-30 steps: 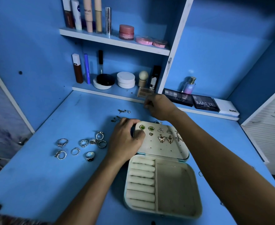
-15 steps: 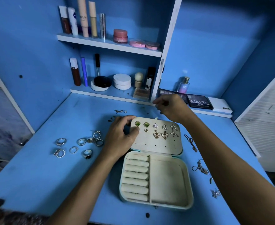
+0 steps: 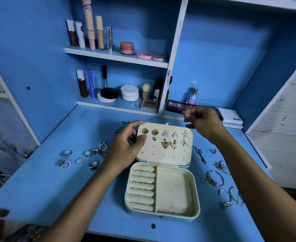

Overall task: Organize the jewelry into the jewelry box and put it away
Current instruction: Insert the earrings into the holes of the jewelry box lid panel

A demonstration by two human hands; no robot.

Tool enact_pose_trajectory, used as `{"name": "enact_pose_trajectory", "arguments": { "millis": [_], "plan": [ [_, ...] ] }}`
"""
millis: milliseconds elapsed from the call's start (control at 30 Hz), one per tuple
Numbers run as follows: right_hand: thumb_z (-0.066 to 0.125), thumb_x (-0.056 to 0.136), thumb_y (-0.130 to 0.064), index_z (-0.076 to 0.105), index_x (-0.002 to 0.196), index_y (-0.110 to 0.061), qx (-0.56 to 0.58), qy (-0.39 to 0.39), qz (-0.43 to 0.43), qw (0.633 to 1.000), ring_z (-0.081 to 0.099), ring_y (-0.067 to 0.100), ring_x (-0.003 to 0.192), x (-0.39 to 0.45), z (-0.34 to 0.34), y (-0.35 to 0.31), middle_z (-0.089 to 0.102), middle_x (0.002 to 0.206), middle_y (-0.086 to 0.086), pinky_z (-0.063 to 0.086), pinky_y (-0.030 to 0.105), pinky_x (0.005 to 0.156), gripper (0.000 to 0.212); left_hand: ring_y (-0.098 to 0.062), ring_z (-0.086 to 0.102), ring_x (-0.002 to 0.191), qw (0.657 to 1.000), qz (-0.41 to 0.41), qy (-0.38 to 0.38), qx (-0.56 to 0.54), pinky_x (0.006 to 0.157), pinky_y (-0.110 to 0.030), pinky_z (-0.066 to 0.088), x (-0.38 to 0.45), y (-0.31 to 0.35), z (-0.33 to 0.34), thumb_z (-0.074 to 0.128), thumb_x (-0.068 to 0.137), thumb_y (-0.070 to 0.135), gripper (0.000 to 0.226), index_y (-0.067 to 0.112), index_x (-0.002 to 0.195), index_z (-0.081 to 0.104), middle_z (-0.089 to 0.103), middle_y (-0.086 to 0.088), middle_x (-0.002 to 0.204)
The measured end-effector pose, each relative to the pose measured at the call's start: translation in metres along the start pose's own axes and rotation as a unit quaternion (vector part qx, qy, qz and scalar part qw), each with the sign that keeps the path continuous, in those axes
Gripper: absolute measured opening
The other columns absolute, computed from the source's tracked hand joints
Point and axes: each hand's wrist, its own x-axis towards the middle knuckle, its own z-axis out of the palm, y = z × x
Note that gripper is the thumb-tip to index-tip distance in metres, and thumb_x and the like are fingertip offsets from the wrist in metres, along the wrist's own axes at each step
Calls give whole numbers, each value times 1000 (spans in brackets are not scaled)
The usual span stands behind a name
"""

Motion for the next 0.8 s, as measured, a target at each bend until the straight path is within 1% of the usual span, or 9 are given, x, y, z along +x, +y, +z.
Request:
{"name": "enact_pose_trajectory", "arguments": {
  "millis": [133, 233, 333, 400, 467, 533, 633, 733, 800],
  "plan": [
    [60, 98, -4, 68, 93, -14, 24, -5, 6, 1000, 66, 19, 88, -11, -5, 0, 68, 94, 4, 57, 14, 68, 14, -9, 59, 82, 999, 47, -1, 27, 72, -10, 42, -8, 12, -8, 70, 90, 15, 39, 44, 114, 57, 62, 9, 83],
    [61, 97, -6, 69, 91, -15, 16, -20, 5, 1000, 68, 15, 86, -19, -3, -1, 70, 92, 5, 56, 15, 68, 13, -5, 58, 85, 993, 100, 3, 62, 71, -8, 39, -20, 16, -15, 72, 89, 18, 38, 43, 113, 56, 61, 20, 85],
    [61, 97, -5, 69, 91, -12, 27, -47, 8, 998, 70, 14, 84, -26, 2, -4, 70, 92, 8, 59, 20, 71, 12, -5, 61, 90, 986, 138, 12, 90, 70, -11, 43, -32, 18, -19, 69, 88, 32, 32, 40, 116, 55, 63, 18, 91],
    [62, 96, -3, 69, 91, -11, 31, -67, 3, 997, 71, 11, 81, -31, 6, -6, 70, 91, 7, 60, 23, 73, 12, 2, 61, 93, 981, 162, 18, 110, 73, -8, 42, -40, 19, -21, 68, 88, 34, 32, 36, 117, 53, 64, 19, 100],
    [62, 94, 1, 70, 91, -10, 27, -85, -3, 996, 72, 6, 76, -35, 10, -11, 71, 90, 8, 59, 19, 71, 13, 13, 57, 95, 975, 181, 26, 130, 79, -2, 37, -47, 20, -22, 70, 87, 27, 35, 33, 117, 53, 62, 23, 106],
    [62, 93, 4, 71, 92, -8, 31, -103, -6, 994, 71, 3, 74, -39, 14, -15, 72, 88, 9, 57, 16, 69, 15, 18, 54, 97, 969, 197, 32, 147, 83, 0, 35, -53, 19, -23, 71, 87, 26, 37, 30, 119, 53, 63, 22, 104],
    [61, 93, 7, 72, 92, -7, 42, -137, -8, 990, 72, 6, 75, -45, 18, -21, 73, 84, 8, 56, 15, 70, 18, 11, 59, 99, 965, 214, 34, 149, 86, -2, 36, -59, 16, -24, 64, 88, 29, 34, 27, 120, 54, 70, 11, 100],
    [61, 94, 4, 72, 87, -10, 31, -162, -16, 986, 71, 9, 78, -52, 23, -24, 73, 78, 3, 58, 19, 73, 20, 5, 62, 100, 963, 222, 38, 150, 87, -7, 39, -67, 10, -23, 62, 88, 26, 34, 26, 121, 53, 70, 12, 101],
    [60, 95, 2, 71, 87, -11, 16, -175, -23, 984, 70, 9, 80, -56, 26, -29, 72, 80, 4, 59, 23, 76, 19, 1, 63, 101, 962, 226, 41, 151, 89, -10, 40, -71, 7, -24, 61, 88, 24, 35, 26, 122, 53, 70, 13, 102]
  ]
}}
